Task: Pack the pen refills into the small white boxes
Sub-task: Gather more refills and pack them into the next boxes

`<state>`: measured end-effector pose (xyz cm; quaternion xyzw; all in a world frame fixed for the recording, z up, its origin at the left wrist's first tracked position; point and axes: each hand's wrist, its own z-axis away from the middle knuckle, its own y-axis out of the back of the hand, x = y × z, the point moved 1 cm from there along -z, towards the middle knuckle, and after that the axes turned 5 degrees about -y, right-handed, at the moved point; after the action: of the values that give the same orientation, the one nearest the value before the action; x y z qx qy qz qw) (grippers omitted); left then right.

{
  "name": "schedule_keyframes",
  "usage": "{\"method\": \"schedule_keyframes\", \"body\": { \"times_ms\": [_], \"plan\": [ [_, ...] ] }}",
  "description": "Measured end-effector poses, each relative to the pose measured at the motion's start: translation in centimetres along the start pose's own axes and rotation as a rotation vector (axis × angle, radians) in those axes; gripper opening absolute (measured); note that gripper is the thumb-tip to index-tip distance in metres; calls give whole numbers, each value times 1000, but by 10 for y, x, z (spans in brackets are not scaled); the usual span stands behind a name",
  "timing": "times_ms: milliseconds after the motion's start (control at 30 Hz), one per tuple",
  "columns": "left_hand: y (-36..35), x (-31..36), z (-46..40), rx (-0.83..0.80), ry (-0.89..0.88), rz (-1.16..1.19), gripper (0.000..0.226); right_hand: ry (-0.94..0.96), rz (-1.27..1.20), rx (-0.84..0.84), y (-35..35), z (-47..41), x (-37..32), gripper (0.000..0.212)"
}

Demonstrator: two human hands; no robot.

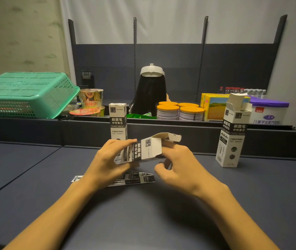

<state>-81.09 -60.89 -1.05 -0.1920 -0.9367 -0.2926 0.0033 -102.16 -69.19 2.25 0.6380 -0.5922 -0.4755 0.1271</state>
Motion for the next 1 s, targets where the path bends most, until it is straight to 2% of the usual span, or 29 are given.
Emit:
{"method": "schedule_keyframes", "body": {
  "times_ms": [233,600,800,1000],
  "plan": [
    [0,2,1,-25,-18,-19,65,-78,17,-45,-1,2,3,49],
    [0,1,2,-63,-52,-36,70,-180,29,-171,3,5,-2,53],
    [0,3,0,-75,-83,-44,65,-205,-1,-246,2,4,-1,52],
    [-1,1,0,-49,-51,-46,66,-149,-1,-167,1,2,-1,55]
  ]
}}
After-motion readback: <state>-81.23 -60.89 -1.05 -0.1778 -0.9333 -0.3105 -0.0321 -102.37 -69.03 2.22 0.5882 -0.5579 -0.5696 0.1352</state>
